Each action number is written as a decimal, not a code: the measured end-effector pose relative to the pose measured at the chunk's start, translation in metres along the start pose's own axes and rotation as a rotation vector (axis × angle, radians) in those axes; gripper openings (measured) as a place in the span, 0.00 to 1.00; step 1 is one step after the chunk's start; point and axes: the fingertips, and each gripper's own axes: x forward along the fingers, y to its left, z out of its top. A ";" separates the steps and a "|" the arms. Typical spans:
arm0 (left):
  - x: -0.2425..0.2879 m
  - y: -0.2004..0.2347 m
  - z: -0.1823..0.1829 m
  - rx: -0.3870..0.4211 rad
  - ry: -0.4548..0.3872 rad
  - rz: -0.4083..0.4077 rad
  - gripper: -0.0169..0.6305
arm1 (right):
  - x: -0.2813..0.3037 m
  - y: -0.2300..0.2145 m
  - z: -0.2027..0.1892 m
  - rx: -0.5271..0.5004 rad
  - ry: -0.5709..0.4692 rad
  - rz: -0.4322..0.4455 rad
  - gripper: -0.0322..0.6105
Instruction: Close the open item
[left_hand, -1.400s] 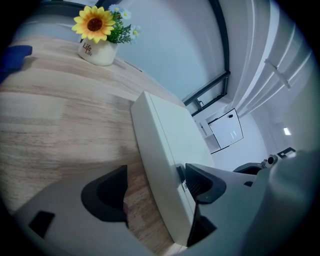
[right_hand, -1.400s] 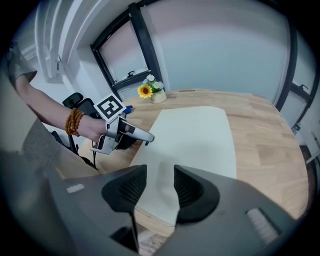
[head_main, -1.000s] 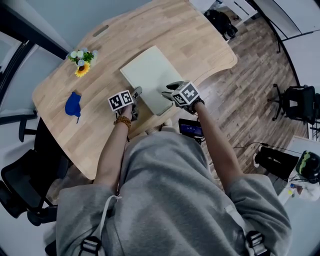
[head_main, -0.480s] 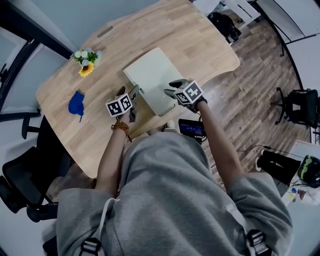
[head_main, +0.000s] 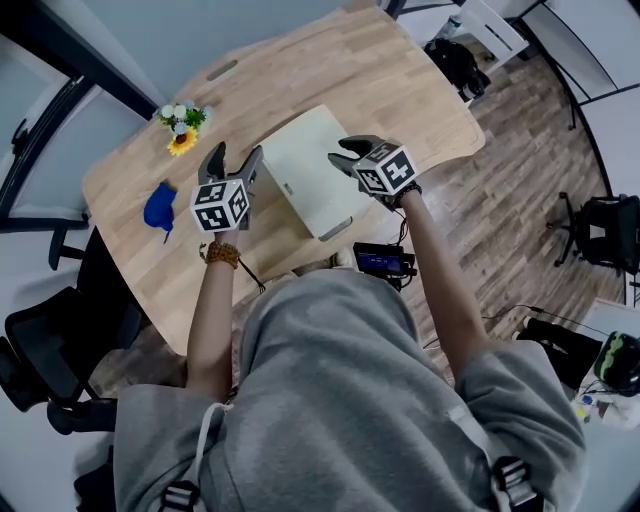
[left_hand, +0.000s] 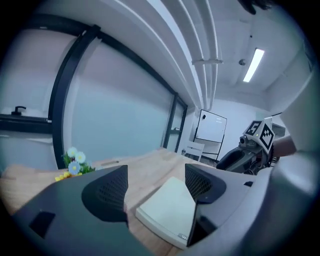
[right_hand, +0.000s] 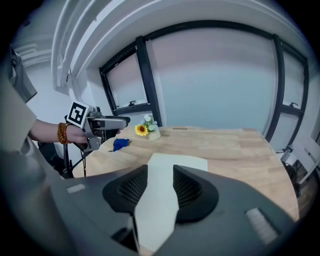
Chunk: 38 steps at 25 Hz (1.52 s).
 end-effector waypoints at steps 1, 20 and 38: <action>-0.001 -0.002 0.017 0.017 -0.031 0.003 0.59 | -0.004 -0.002 0.012 -0.014 -0.022 -0.005 0.31; -0.064 -0.106 0.258 0.234 -0.500 -0.037 0.58 | -0.169 0.057 0.263 -0.152 -0.756 -0.045 0.28; -0.107 -0.151 0.257 0.303 -0.622 -0.005 0.46 | -0.234 0.093 0.265 -0.361 -0.991 -0.411 0.22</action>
